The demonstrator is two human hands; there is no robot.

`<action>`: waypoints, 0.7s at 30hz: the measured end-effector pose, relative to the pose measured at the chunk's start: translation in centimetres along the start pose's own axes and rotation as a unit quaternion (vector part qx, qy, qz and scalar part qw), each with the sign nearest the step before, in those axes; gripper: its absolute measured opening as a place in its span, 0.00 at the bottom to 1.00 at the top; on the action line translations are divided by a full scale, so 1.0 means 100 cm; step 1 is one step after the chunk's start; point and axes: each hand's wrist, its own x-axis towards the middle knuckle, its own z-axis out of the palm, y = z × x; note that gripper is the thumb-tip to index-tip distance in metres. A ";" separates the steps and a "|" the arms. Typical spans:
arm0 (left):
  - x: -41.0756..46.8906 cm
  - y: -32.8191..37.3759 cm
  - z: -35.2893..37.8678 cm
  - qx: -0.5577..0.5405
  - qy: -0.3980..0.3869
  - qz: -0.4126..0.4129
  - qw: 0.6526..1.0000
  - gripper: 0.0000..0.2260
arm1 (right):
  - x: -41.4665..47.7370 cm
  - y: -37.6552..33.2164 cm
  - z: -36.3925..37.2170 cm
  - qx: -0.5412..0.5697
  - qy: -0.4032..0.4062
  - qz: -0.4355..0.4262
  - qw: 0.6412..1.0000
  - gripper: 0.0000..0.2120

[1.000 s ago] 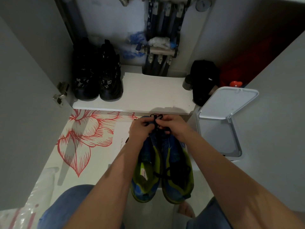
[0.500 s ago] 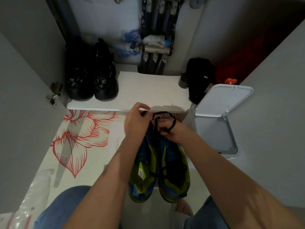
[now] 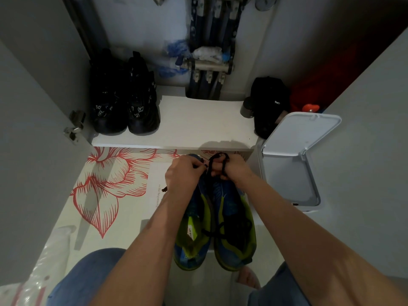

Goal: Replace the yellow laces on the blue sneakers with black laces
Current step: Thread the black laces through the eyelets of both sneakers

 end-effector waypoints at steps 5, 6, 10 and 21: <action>0.001 -0.001 -0.002 0.015 0.000 -0.002 1.000 0.08 | -0.001 0.001 -0.007 -0.134 -0.015 -0.119 0.984 0.04; 0.001 -0.002 -0.002 0.011 0.000 0.000 1.000 0.08 | -0.003 0.001 -0.008 -0.160 -0.023 -0.133 0.978 0.05; 0.003 -0.004 -0.003 -0.022 -0.012 0.005 1.000 0.08 | -0.006 0.000 -0.008 -0.213 -0.034 -0.175 0.961 0.05; -0.001 -0.001 -0.006 0.085 0.004 0.069 0.994 0.12 | -0.002 0.007 -0.004 -0.216 -0.043 -0.177 0.959 0.05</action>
